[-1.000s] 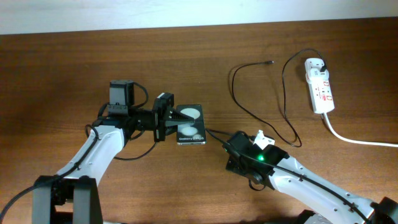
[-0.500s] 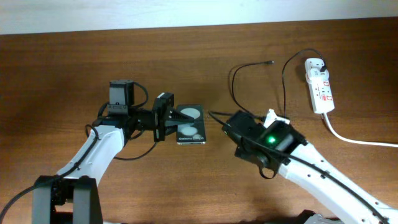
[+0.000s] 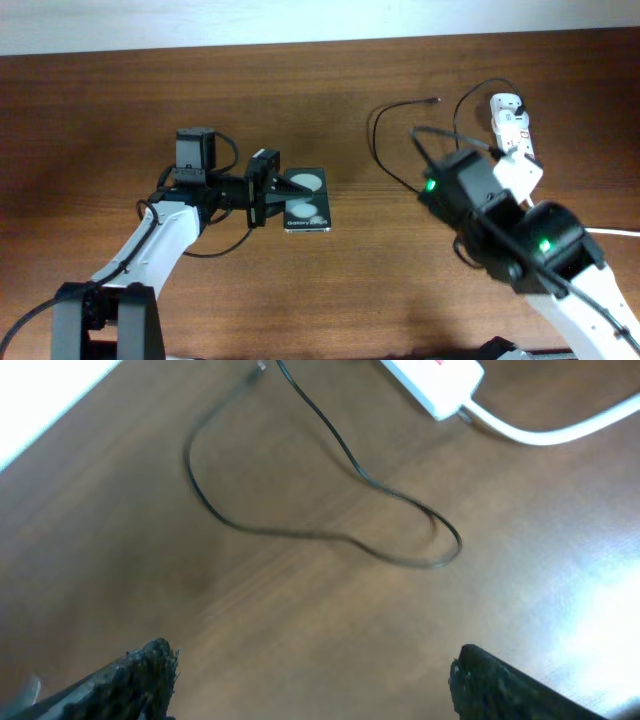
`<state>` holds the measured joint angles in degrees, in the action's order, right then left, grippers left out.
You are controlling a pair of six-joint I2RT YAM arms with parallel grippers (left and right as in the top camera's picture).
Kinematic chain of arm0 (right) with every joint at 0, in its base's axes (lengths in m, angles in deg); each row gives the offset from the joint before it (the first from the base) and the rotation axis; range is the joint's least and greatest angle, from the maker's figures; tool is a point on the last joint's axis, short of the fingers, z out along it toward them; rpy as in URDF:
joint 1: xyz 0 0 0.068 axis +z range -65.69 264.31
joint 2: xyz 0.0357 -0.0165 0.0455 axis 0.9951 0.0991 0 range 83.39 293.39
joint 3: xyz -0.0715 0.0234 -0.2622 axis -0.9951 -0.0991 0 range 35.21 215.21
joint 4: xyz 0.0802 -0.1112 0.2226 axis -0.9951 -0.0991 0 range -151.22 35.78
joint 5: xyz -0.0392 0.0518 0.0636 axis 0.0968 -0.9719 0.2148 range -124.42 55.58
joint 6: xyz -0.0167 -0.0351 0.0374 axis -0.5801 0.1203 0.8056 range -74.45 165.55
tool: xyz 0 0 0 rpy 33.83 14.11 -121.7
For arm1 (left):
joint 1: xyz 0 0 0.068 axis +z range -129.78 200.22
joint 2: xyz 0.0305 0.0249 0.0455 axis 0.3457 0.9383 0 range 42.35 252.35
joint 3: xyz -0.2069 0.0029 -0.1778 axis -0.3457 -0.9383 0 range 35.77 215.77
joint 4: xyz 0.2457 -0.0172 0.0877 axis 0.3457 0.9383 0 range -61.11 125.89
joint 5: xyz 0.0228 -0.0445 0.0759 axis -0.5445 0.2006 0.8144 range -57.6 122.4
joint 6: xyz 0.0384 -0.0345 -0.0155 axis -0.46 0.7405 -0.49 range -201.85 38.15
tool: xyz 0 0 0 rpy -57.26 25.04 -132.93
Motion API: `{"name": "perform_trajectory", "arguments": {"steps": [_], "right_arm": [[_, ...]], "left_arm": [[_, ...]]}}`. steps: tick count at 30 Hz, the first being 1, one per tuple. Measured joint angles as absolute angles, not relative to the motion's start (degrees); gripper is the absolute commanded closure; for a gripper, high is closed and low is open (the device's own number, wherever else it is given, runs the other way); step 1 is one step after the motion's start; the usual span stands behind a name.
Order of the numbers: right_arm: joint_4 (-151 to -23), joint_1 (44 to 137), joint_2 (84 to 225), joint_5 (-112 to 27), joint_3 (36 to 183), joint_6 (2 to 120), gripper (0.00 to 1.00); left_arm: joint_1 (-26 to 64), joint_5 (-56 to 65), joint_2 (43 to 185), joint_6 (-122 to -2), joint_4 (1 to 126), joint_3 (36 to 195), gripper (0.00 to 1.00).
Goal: Plug charger to phone and switch on socket
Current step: 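Move the right gripper to the black cable end and grasp the USB-C plug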
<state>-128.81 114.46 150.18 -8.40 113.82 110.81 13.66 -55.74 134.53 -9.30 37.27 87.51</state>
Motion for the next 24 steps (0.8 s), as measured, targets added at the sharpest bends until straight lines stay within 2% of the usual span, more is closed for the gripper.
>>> {"name": "perform_trajectory", "arguments": {"steps": [3, 7, 10, 15, 17, 20, 24], "right_arm": [[-118.3, 103.5, 155.9, -16.6, 113.9, 99.3, 0.01], [-107.0, 96.2, 166.4, -24.3, 113.9, 87.9, 0.01], [-98.5, 92.4, 173.7, -26.0, 113.9, 85.7, 0.01], [-84.4, 91.8, 184.2, -29.0, 113.9, 82.7, 0.0], [-80.1, 91.8, 186.2, -29.0, 113.9, 82.5, 0.04], [-80.8, 91.8, 193.2, -28.9, 120.0, 82.0, 0.08], [-91.3, 91.8, 209.0, -28.5, 139.1, 81.5, 0.18]], "left_arm": [[13.7, -55.8, 134.5, -9.3, 37.3, 87.6, 1.0], [13.7, -55.7, 134.6, -9.3, 37.2, 87.8, 1.0], [13.7, -55.7, 134.6, -9.3, 37.2, 87.9, 1.0], [13.7, -55.7, 134.6, -9.3, 37.3, 88.0, 1.0], [13.7, -55.7, 134.6, -9.3, 37.2, 88.0, 1.0], [13.7, -55.7, 134.6, -9.1, 37.2, 88.0, 1.0], [13.7, -55.7, 134.6, -9.1, 37.2, 88.0, 1.0]]}}
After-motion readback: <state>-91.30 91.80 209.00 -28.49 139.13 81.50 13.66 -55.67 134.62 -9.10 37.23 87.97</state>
